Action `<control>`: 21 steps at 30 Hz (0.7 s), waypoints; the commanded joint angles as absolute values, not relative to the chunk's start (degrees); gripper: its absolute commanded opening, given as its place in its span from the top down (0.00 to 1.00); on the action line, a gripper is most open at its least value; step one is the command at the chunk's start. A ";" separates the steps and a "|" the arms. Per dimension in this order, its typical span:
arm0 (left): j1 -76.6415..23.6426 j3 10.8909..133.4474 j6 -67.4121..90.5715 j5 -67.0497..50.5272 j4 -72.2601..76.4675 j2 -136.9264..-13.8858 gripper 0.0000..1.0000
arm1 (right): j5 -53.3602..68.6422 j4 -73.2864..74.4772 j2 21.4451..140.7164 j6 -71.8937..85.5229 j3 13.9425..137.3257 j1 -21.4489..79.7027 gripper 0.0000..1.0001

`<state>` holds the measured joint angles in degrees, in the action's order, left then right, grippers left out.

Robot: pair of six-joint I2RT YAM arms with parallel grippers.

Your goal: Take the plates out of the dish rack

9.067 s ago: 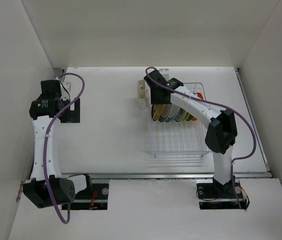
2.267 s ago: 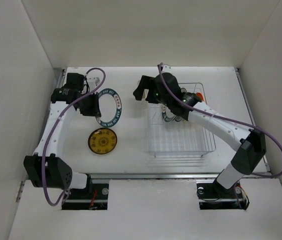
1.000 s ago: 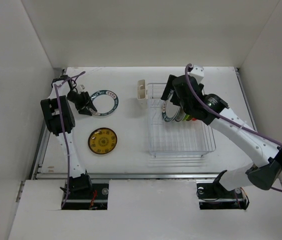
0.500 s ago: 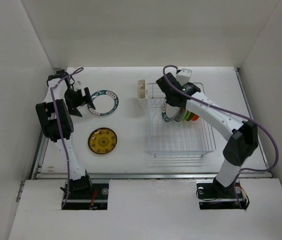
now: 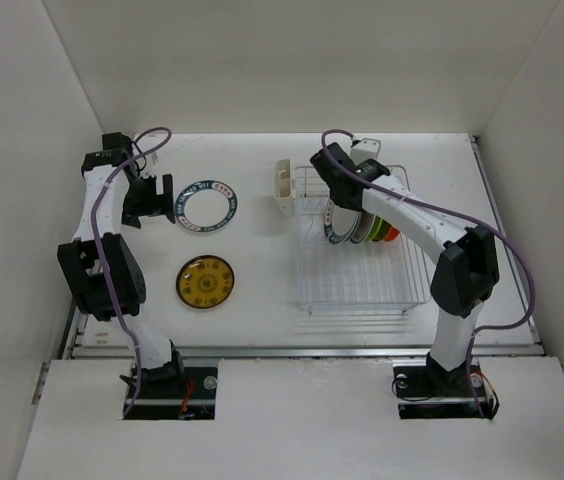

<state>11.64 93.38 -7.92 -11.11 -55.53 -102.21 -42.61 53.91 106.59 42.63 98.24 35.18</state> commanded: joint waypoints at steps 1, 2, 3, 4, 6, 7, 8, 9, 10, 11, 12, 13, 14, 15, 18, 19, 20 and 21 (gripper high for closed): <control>10.81 89.92 -11.86 -7.73 -55.02 -96.60 0.13 | -43.68 54.15 107.14 42.89 100.03 35.24 0.63; 10.81 89.22 -11.87 -7.13 -55.02 -95.72 0.13 | -43.68 53.62 107.14 42.89 100.02 35.24 0.65; 10.81 88.51 -11.87 -7.12 -55.02 -94.15 0.13 | -43.68 53.61 107.14 42.89 100.02 35.24 0.74; 10.81 87.11 -12.47 -7.12 -54.41 -93.52 0.13 | -43.68 53.61 107.14 42.37 100.02 35.24 0.78; 10.81 85.96 -13.00 -7.12 -54.40 -92.99 0.13 | -43.68 54.14 107.14 42.36 100.63 35.24 0.88; 10.81 85.96 -13.01 -7.12 -54.40 -92.21 0.13 | -43.68 54.14 107.14 42.36 100.63 35.24 0.98; 10.81 85.26 -13.01 -7.64 -54.40 -92.20 0.13 | -44.20 54.84 106.44 42.36 101.24 35.24 1.00; 10.81 85.25 -13.01 -7.65 -55.01 -92.20 0.13 | -44.91 56.15 105.91 42.36 102.29 35.24 1.00; 10.81 85.25 -13.01 -7.65 -55.02 -91.68 0.13 | -46.04 57.21 105.91 42.36 103.09 35.94 1.00; 10.81 85.25 -13.01 -8.43 -55.54 -91.67 0.13 | -48.49 58.52 105.91 42.36 104.31 36.90 1.00; 10.29 85.25 -13.53 -8.44 -56.33 -91.67 0.13 | -49.65 61.58 105.91 42.36 107.11 36.91 1.00; 10.28 85.25 -13.54 -9.05 -56.34 -91.67 0.13 | -50.70 63.18 105.39 42.36 108.70 37.78 1.00; 9.67 85.86 -13.54 -9.05 -56.86 -91.15 0.13 | -51.76 64.76 105.38 42.36 110.29 38.58 1.00; 9.67 85.87 -14.06 -9.57 -56.87 -91.14 0.13 | -53.77 66.17 105.38 42.36 113.17 38.58 1.00; 8.18 86.40 -14.58 -9.58 -57.48 -90.09 0.13 | -55.10 69.35 104.85 42.36 115.14 38.58 0.96; 7.39 86.40 -14.59 -9.58 -57.48 -90.09 0.13 | -55.11 69.95 104.85 42.36 115.66 38.58 0.96; 7.38 86.40 -14.59 -9.58 -57.48 -89.57 0.13 | -55.11 70.74 104.85 42.36 115.66 38.58 0.98; 6.77 87.01 -14.59 -9.58 -58.09 -89.56 0.13 | -55.11 71.27 104.85 42.36 116.19 38.58 1.00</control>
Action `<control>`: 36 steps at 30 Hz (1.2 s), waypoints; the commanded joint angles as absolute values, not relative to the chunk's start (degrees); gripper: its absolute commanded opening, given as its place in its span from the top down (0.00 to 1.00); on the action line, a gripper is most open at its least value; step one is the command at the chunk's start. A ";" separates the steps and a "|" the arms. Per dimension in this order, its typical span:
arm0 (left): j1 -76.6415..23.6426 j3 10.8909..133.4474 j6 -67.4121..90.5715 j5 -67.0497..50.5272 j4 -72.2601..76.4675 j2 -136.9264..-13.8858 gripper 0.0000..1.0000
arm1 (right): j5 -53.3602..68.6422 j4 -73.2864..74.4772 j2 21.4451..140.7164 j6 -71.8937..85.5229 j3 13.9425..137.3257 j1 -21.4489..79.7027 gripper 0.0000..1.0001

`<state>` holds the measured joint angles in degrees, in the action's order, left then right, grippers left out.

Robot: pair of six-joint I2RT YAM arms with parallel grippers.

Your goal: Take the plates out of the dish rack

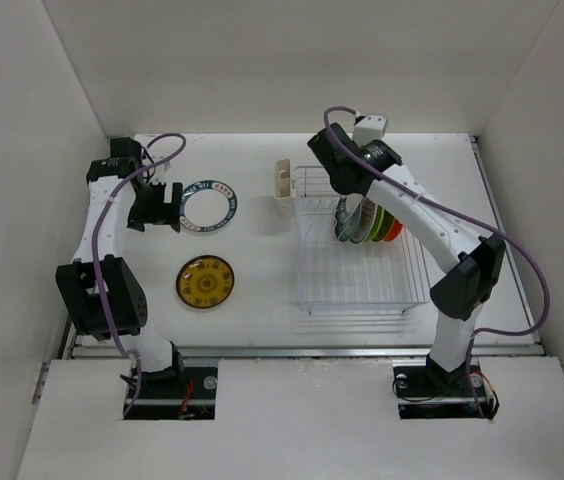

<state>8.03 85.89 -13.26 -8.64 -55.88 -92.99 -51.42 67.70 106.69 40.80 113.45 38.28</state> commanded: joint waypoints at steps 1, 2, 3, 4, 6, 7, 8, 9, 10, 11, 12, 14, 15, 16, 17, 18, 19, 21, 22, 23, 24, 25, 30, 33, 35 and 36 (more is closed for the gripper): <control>6.77 87.71 -14.59 -10.19 -58.97 -89.56 0.13 | -54.15 71.89 104.16 42.97 117.24 39.11 1.00; 6.16 87.71 -15.11 -11.15 -59.50 -89.56 0.13 | -54.14 71.89 102.24 42.98 117.25 39.11 1.00; 6.15 88.58 -15.64 -12.55 -60.20 -89.04 0.13 | -53.44 71.37 100.65 42.98 117.94 39.72 1.00; 5.63 89.81 -17.38 -16.48 -61.95 -89.03 0.13 | -51.87 70.06 98.63 42.37 117.95 40.51 1.00; 5.63 91.66 -19.76 -22.38 -64.85 -89.03 0.13 | -46.18 58.15 89.42 35.30 113.41 40.52 1.00; 5.63 93.85 -21.08 -29.63 -68.08 -89.03 0.13 | -41.71 51.48 85.47 31.76 109.55 40.52 1.00; 5.63 94.82 -23.70 -33.36 -69.59 -89.03 0.11 | -28.52 44.02 81.60 28.07 99.94 40.52 1.00; 5.63 95.79 -24.95 -37.05 -70.91 -89.03 0.08 | -21.86 31.33 76.08 25.25 95.58 40.52 1.00; 5.10 96.58 -25.83 -42.92 -71.80 -89.90 0.08 | -17.62 27.90 75.16 23.57 92.58 40.52 1.00; 4.49 97.90 -25.84 -44.81 -72.33 -89.91 0.06 | -15.32 26.64 75.67 23.55 91.07 40.52 1.00; 4.48 98.43 -25.84 -46.13 -72.33 -90.87 0.06 | -15.29 28.28 79.50 23.55 91.58 40.52 1.00; 2.91 100.27 -24.53 -48.33 -70.93 -93.06 0.05 | -14.34 30.05 84.70 23.55 93.68 40.52 1.00; 2.90 100.89 -24.52 -49.12 -70.41 -93.86 0.05 | -10.76 30.06 87.16 23.55 95.78 40.52 1.00; 2.29 101.51 -23.65 -49.65 -70.40 -94.74 0.05 | -8.20 28.41 91.02 23.55 96.50 40.52 1.00; 2.29 102.04 -22.86 -49.66 -69.53 -96.31 0.04 | -5.56 26.56 92.53 24.08 96.50 40.52 1.00; 1.59 103.00 -22.07 -49.14 -68.39 -97.02 0.04 | -1.71 23.15 95.07 24.08 97.20 40.52 1.00; 0.97 103.01 -21.54 -48.61 -67.86 -97.73 0.04 | -0.54 21.46 96.23 24.78 97.90 40.52 1.00; 0.97 103.71 -19.17 -47.56 -65.67 -98.96 0.04 | 1.05 19.69 98.69 25.31 99.31 40.52 1.00; 0.97 103.71 -18.38 -46.85 -64.87 -99.75 0.04 | 2.79 18.90 99.83 25.31 100.97 40.52 1.00; 0.97 103.71 -17.41 -45.89 -63.82 -99.76 0.04 | 3.68 17.77 102.02 25.31 101.94 40.52 1.00; 0.97 103.71 -15.92 -43.62 -62.68 -100.36 0.04 | 4.74 17.06 102.91 25.31 102.56 40.52 1.00; 0.97 102.93 -15.13 -42.29 -60.49 -100.98 0.04 | 6.40 16.18 103.70 25.31 103.09 40.52 1.00; 0.97 102.39 -10.47 -33.68 -55.38 -104.32 0.05 | 8.35 12.92 108.09 25.92 103.71 39.91 1.00; 1.49 103.35 -8.44 -31.55 -53.96 -107.48 0.06 | 10.54 12.40 111.17 27.15 105.28 39.38 1.00; 2.02 105.54 -8.44 -32.34 -54.75 -110.28 0.09 | 11.86 12.39 112.67 27.77 106.08 39.38 1.00; 2.02 106.17 -8.44 -33.04 -54.76 -111.00 0.11 | 12.91 11.70 113.20 28.30 106.61 39.38 1.00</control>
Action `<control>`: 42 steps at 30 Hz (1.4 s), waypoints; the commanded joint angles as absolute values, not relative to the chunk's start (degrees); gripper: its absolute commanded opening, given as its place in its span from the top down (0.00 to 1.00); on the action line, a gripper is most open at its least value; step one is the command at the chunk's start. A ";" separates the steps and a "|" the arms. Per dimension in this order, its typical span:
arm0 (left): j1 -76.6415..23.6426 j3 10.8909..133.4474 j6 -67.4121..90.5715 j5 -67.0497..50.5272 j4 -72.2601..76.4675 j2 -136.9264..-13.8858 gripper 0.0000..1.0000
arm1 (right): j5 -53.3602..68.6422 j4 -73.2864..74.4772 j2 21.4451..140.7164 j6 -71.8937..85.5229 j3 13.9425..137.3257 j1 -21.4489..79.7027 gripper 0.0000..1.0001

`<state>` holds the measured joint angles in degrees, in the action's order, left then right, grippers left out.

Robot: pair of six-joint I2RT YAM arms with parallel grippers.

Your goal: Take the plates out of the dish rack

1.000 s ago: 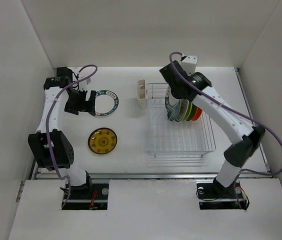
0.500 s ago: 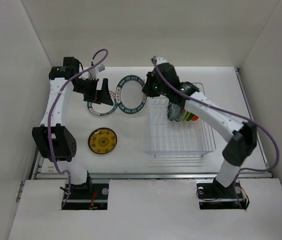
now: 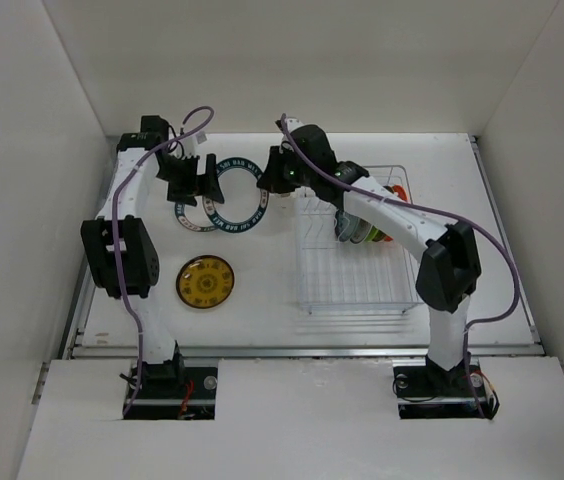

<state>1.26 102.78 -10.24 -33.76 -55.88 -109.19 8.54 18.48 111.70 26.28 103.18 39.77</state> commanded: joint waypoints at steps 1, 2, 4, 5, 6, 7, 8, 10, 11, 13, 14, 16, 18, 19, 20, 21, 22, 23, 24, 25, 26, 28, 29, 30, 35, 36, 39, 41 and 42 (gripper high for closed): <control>2.02 106.17 -8.44 -34.09 -55.36 -111.61 0.12 | 13.44 10.91 113.99 28.30 106.61 38.85 1.00; 2.02 106.17 -8.44 -36.62 -55.37 -112.32 0.15 | 14.14 10.29 113.99 28.82 106.61 38.85 1.00; 2.55 106.17 -8.44 -39.54 -55.37 -112.85 0.22 | 15.81 9.15 115.13 29.61 106.09 38.85 1.00; 2.55 106.17 -8.44 -41.03 -55.89 -112.85 0.27 | 15.82 8.53 115.14 29.62 106.08 38.85 1.00; 3.07 106.17 -8.96 -43.66 -56.42 -113.46 0.40 | 15.82 8.53 115.83 30.32 106.08 38.85 1.00; 3.08 106.17 -8.96 -44.55 -56.43 -113.47 0.47 | 16.52 8.53 115.84 30.32 106.61 38.33 1.00; 3.08 106.17 -9.57 -45.17 -57.12 -113.99 0.55 | 16.52 8.00 116.62 30.32 106.61 38.32 1.00; 3.08 106.78 -10.81 -47.63 -59.31 -115.22 0.80 | 18.79 7.04 117.25 30.94 106.61 38.32 1.00; 3.08 107.66 -11.33 -48.68 -60.46 -115.75 0.88 | 18.81 6.42 117.25 31.46 106.61 38.32 1.00; 3.08 108.45 -12.47 -50.88 -63.18 -117.15 1.00 | 18.81 5.89 117.77 32.07 106.61 38.32 1.00; 3.08 108.46 -12.48 -51.41 -63.72 -117.16 1.00 | 18.81 5.89 117.77 32.08 106.61 38.32 1.00; 3.69 108.46 -12.48 -52.03 -63.72 -117.16 1.00 | 18.81 5.89 117.77 32.60 106.61 37.80 1.00; 4.39 108.46 -12.48 -52.90 -64.25 -117.16 1.00 | 18.81 5.89 117.77 32.61 106.61 37.79 1.00; 5.26 108.46 -12.48 -53.78 -64.86 -117.16 1.00 | 18.81 5.89 117.77 32.61 106.61 37.79 1.00; 6.23 108.46 -12.48 -56.40 -65.65 -117.16 1.00 | 18.81 5.89 117.77 32.61 106.61 37.79 1.00; 6.76 108.46 -12.48 -58.17 -66.18 -116.64 1.00 | 19.59 5.89 118.30 32.61 106.61 37.79 1.00; 7.29 108.46 -13.18 -60.18 -66.70 -116.63 1.00 | 20.12 5.89 118.30 32.61 106.61 37.79 1.00; 7.90 108.46 -13.71 -63.69 -67.41 -116.11 1.00 | 20.65 5.89 118.82 32.61 106.61 37.79 1.00; 7.91 108.46 -13.71 -64.42 -67.93 -116.10 1.00 | 22.05 5.89 118.83 32.61 107.13 37.79 1.00; 7.91 108.46 -14.93 -65.03 -68.90 -116.10 1.00 | 22.84 5.19 119.44 33.22 107.14 37.79 1.00; 7.30 109.24 -18.51 -65.04 -70.30 -116.10 1.00 | 23.72 4.66 119.97 33.74 107.14 37.79 1.00; 6.50 109.78 -21.08 -66.09 -73.29 -116.10 0.87 | 25.83 3.52 119.97 34.27 107.14 37.79 1.00; 5.98 109.78 -21.96 -66.88 -74.00 -116.71 0.83 | 25.84 2.99 119.97 34.80 107.14 37.79 1.00; 5.98 109.78 -22.76 -67.58 -74.61 -117.33 0.81 | 25.84 2.21 119.97 34.80 107.14 37.79 1.00; 5.36 110.83 -22.76 -68.12 -75.76 -118.56 0.62 | 26.54 2.20 119.97 35.33 106.61 37.79 1.00; 5.36 110.83 -23.46 -68.12 -75.76 -118.56 0.62 | 26.54 2.20 119.97 35.33 106.61 37.79 1.00; 5.36 111.36 -23.47 -68.12 -76.29 -118.04 0.77 | 27.07 0.80 119.97 36.03 106.61 37.79 1.00; 5.36 111.36 -23.47 -68.64 -76.29 -118.04 1.00 | 27.59 -0.35 120.58 36.74 106.61 37.79 1.00; 5.36 111.36 -23.47 -69.34 -76.29 -118.04 1.00 | 28.73 -0.87 120.59 37.61 106.61 37.79 1.00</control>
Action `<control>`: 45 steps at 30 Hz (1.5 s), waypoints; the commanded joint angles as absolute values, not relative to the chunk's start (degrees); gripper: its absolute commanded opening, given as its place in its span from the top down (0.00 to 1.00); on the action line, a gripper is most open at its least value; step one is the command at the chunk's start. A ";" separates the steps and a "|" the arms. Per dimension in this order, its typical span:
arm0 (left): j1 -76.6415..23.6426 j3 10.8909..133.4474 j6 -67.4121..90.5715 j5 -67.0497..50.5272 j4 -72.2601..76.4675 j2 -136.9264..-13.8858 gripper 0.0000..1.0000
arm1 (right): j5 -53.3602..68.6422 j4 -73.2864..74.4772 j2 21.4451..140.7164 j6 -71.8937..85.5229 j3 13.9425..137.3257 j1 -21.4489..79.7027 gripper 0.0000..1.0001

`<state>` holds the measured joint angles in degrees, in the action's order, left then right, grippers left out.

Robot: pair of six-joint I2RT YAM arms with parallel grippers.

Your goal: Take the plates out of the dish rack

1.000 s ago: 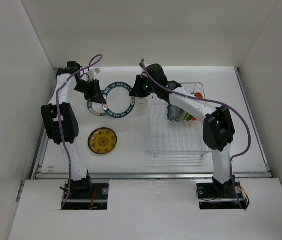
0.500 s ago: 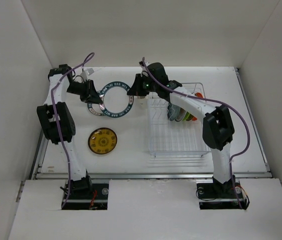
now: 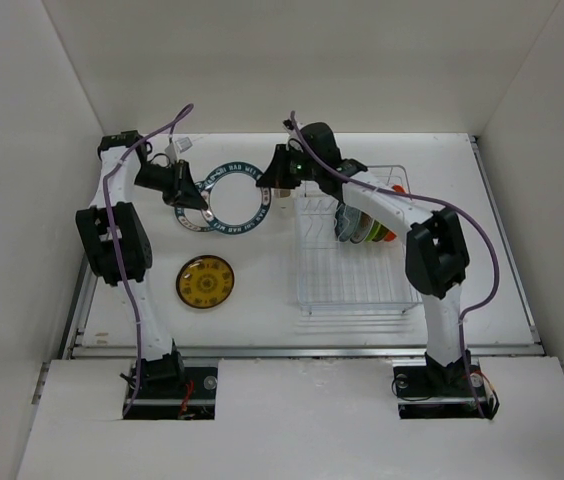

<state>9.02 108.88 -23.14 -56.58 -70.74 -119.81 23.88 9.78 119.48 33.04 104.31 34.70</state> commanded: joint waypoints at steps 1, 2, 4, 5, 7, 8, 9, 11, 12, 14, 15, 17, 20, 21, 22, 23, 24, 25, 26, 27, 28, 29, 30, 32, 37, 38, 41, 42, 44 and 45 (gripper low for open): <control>5.36 111.36 -24.16 -70.30 -77.07 -118.04 1.00 | 29.26 -1.40 121.28 37.62 106.61 37.79 1.00; 5.36 111.36 -25.82 -72.14 -78.21 -118.04 1.00 | 29.88 -2.02 121.99 38.40 107.22 37.79 1.00; 4.83 113.37 -29.16 -72.77 -82.87 -118.56 1.00 | 30.76 -3.33 121.99 38.93 107.23 37.79 1.00; 4.83 113.99 -30.92 -72.77 -83.84 -118.56 0.91 | 31.46 -3.86 121.99 38.94 107.23 37.79 1.00; 4.83 113.99 -32.33 -72.25 -84.98 -118.56 0.63 | 32.16 -4.65 121.99 38.94 105.83 37.79 1.00; 4.83 113.99 -33.47 -72.25 -85.69 -118.56 0.60 | 32.17 -5.88 121.99 39.46 105.82 37.79 1.00; 4.83 113.99 -36.27 -73.03 -86.48 -118.56 0.60 | 32.95 -6.41 121.47 39.46 105.82 37.79 1.00; 4.83 114.52 -39.36 -74.09 -89.64 -118.56 0.60 | 35.06 -8.34 121.46 40.08 105.21 37.79 1.00; 4.83 114.52 -40.07 -74.61 -89.65 -118.56 0.58 | 35.07 -8.35 122.07 40.60 105.21 37.79 1.00; 4.83 114.52 -41.13 -75.76 -90.87 -118.56 0.52 | 36.73 -9.05 122.08 41.31 105.21 37.79 1.00; 4.83 115.04 -41.13 -76.46 -90.88 -118.56 0.49 | 36.74 -9.92 122.60 41.92 105.21 37.79 1.00; 4.83 115.57 -41.13 -76.46 -90.88 -118.56 0.43 | 37.26 -10.81 122.61 41.92 105.21 37.79 1.00; 4.83 116.19 -40.61 -76.46 -90.88 -118.56 0.38 | 37.27 -11.95 122.61 41.92 105.21 38.32 1.00; 4.83 116.19 -40.61 -75.86 -90.88 -118.56 0.38 | 37.27 -11.95 122.61 41.92 105.21 38.84 1.00; 4.83 116.19 -40.00 -75.85 -90.88 -118.56 0.38 | 37.27 -11.95 122.61 41.92 105.21 38.85 1.00; 4.31 116.19 -39.99 -75.85 -90.36 -118.56 0.38 | 37.27 -11.95 122.61 42.45 105.81 38.85 1.00; 4.31 116.19 -39.99 -75.85 -90.35 -118.56 0.38 | 37.27 -11.95 123.13 42.45 105.82 39.37 1.00; 4.31 116.19 -39.99 -75.85 -90.35 -118.56 0.52 | 37.27 -11.95 123.74 42.45 106.34 39.37 1.00; 4.31 116.19 -39.47 -75.85 -90.35 -118.56 0.53 | 37.79 -11.95 123.75 42.97 106.35 39.38 1.00; 3.78 116.19 -39.46 -75.85 -89.74 -118.56 0.79 | 37.79 -11.95 124.27 42.98 106.35 39.38 1.00; 3.78 116.19 -38.59 -75.24 -89.74 -118.56 0.91 | 37.79 -11.95 124.28 42.98 106.87 39.90 1.00; 3.78 116.19 -38.58 -75.23 -89.13 -118.56 0.99 | 37.79 -11.95 124.28 42.98 106.87 39.90 1.00; 3.78 116.19 -37.71 -74.45 -89.12 -118.56 1.00 | 37.79 -11.95 124.28 42.98 106.35 39.90 1.00; 3.78 115.66 -37.71 -73.83 -88.60 -118.56 1.00 | 37.27 -11.95 124.28 42.98 106.35 39.90 1.00; 4.30 111.10 -29.46 -70.95 -80.79 -116.38 1.00 | 35.24 -8.53 124.28 42.28 105.21 39.90 1.00; 4.31 109.79 -27.88 -70.93 -77.81 -116.37 1.00 | 34.46 -8.00 124.28 42.28 105.21 39.90 1.00; 4.83 109.16 -26.19 -71.01 -76.90 -115.75 1.00 | 33.75 -5.45 124.28 41.13 105.21 39.90 0.97; 4.83 109.16 -26.71 -71.62 -77.69 -115.75 1.00 | 33.75 -5.45 124.28 40.52 105.21 39.90 0.94; 4.83 109.69 -29.35 -72.94 -79.27 -115.75 1.00 | 33.75 -4.92 123.76 40.52 105.21 39.90 0.85; 4.83 110.30 -29.36 -73.47 -79.89 -115.75 1.00 | 33.75 -4.92 123.75 40.00 105.21 39.90 0.83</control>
<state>7.18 109.30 -29.93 -64.12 -74.00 -120.14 33.10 -1.65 123.92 40.91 104.16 36.25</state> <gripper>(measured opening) 0.351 0.161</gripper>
